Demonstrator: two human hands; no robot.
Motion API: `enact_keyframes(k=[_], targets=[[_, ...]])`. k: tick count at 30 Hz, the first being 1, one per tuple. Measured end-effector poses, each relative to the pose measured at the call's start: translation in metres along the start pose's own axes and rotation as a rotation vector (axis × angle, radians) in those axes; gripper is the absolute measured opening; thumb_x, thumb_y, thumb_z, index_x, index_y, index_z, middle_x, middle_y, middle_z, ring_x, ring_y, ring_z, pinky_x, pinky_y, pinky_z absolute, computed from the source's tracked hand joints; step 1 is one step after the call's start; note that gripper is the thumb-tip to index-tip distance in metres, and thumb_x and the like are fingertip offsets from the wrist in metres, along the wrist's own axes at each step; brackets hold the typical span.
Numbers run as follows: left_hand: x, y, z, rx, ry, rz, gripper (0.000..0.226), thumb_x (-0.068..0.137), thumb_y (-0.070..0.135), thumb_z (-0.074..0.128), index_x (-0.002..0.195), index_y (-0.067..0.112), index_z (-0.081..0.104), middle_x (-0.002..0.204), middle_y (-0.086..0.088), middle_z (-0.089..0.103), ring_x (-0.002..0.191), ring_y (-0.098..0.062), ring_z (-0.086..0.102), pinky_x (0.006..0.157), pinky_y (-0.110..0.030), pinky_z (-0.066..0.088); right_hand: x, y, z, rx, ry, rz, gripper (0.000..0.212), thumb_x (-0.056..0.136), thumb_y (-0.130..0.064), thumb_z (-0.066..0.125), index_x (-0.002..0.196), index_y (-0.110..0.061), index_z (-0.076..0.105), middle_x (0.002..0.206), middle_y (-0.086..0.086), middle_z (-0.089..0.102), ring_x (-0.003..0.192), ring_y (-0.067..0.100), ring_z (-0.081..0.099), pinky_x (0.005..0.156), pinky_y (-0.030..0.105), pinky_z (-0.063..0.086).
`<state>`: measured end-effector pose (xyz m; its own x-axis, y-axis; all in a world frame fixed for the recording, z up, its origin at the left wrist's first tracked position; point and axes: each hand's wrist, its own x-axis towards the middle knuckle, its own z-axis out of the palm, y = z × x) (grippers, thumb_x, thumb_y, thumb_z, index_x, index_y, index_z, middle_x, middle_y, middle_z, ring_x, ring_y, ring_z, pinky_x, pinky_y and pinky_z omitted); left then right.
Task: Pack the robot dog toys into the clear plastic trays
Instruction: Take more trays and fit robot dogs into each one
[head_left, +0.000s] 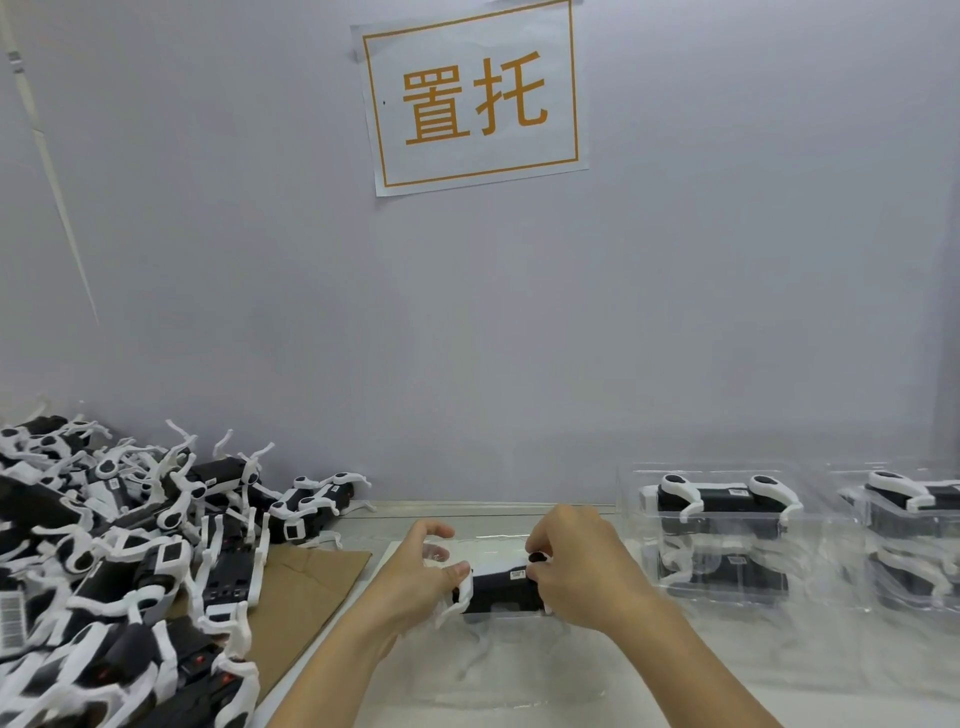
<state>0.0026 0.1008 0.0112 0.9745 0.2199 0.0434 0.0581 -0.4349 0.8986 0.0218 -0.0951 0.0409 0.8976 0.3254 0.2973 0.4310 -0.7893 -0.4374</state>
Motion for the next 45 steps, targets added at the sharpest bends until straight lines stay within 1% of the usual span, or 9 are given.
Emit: enact_keyframes(k=[3, 22, 26, 28, 30, 34, 39, 42, 45], targets=[[0.001, -0.001, 0.0, -0.019, -0.001, -0.005, 0.03, 0.094, 0.019, 0.065, 0.116, 0.031, 0.05, 0.117, 0.003, 0.053, 0.089, -0.016, 0.057, 0.072, -0.029, 0.047, -0.003, -0.004, 0.003, -0.031, 0.061, 0.001, 0.042, 0.083, -0.005, 0.056, 0.055, -0.018, 0.027, 0.06, 0.001, 0.029, 0.063, 0.026, 0.036, 0.048, 0.031, 0.023], [0.001, 0.0, 0.003, 0.005, 0.008, 0.002, 0.033, 0.092, 0.028, 0.068, 0.115, 0.035, 0.046, 0.117, 0.009, 0.05, 0.09, -0.01, 0.057, 0.062, -0.022, 0.044, 0.001, 0.003, 0.011, -0.034, 0.073, 0.11, 0.048, 0.083, -0.005, 0.063, 0.053, -0.023, 0.03, 0.057, -0.007, 0.03, 0.059, 0.018, 0.038, 0.042, 0.018, 0.021], [0.001, 0.001, 0.003, 0.004, 0.009, 0.006, 0.034, 0.093, 0.027, 0.067, 0.118, 0.034, 0.045, 0.119, 0.007, 0.05, 0.093, -0.01, 0.057, 0.06, -0.021, 0.043, 0.001, 0.004, 0.01, -0.026, 0.057, 0.108, 0.035, 0.086, -0.007, 0.064, 0.06, -0.022, 0.045, 0.066, -0.007, 0.046, 0.068, 0.019, 0.05, 0.049, 0.018, 0.035], [0.001, 0.001, 0.004, -0.007, 0.018, 0.007, 0.033, 0.093, 0.028, 0.067, 0.117, 0.035, 0.046, 0.119, 0.007, 0.051, 0.092, -0.009, 0.056, 0.059, -0.021, 0.042, 0.0, 0.001, 0.007, -0.057, 0.046, 0.094, 0.01, 0.086, -0.006, 0.063, 0.081, -0.013, 0.067, 0.085, 0.001, 0.066, 0.083, 0.022, 0.064, 0.065, 0.027, 0.055], [0.001, 0.0, 0.005, -0.009, 0.031, 0.01, 0.032, 0.093, 0.028, 0.067, 0.116, 0.036, 0.046, 0.118, 0.007, 0.051, 0.09, -0.008, 0.055, 0.06, -0.021, 0.042, -0.001, -0.003, 0.005, -0.08, 0.014, 0.092, 0.014, 0.085, -0.003, 0.062, 0.094, -0.007, 0.071, 0.096, 0.009, 0.07, 0.092, 0.026, 0.067, 0.076, 0.035, 0.059], [0.001, -0.002, 0.005, -0.012, 0.044, 0.012, 0.032, 0.092, 0.029, 0.067, 0.115, 0.036, 0.046, 0.115, 0.008, 0.051, 0.09, -0.006, 0.055, 0.062, -0.021, 0.041, -0.002, -0.006, 0.003, -0.172, -0.028, 0.061, 0.032, 0.085, -0.002, 0.057, 0.062, -0.017, 0.041, 0.065, 0.0, 0.04, 0.065, 0.023, 0.046, 0.048, 0.025, 0.034], [0.002, -0.002, 0.007, -0.021, 0.05, 0.012, 0.032, 0.091, 0.029, 0.068, 0.114, 0.035, 0.047, 0.113, 0.007, 0.051, 0.087, -0.007, 0.054, 0.06, -0.02, 0.04, -0.003, -0.004, 0.001, -0.174, -0.035, 0.063, 0.04, 0.085, -0.002, 0.055, 0.057, -0.018, 0.031, 0.06, 0.0, 0.031, 0.054, 0.018, 0.032, 0.045, 0.024, 0.024], [0.002, -0.004, 0.007, -0.054, 0.046, 0.007, 0.031, 0.091, 0.028, 0.069, 0.112, 0.036, 0.048, 0.115, 0.005, 0.052, 0.089, -0.01, 0.055, 0.06, -0.022, 0.042, -0.006, -0.01, 0.001, -0.207, -0.012, 0.007, 0.022, 0.092, -0.017, 0.055, 0.071, -0.021, 0.052, 0.077, -0.001, 0.051, 0.075, 0.021, 0.051, 0.064, 0.028, 0.039], [0.002, -0.005, 0.009, -0.134, 0.029, -0.019, 0.028, 0.092, 0.025, 0.067, 0.109, 0.037, 0.05, 0.116, 0.005, 0.053, 0.093, -0.011, 0.058, 0.062, -0.023, 0.043, -0.008, -0.018, 0.006, -0.123, -0.008, -0.094, 0.029, 0.1, -0.035, 0.048, 0.125, -0.028, 0.061, 0.128, -0.008, 0.057, 0.123, 0.018, 0.048, 0.103, 0.035, 0.033]])
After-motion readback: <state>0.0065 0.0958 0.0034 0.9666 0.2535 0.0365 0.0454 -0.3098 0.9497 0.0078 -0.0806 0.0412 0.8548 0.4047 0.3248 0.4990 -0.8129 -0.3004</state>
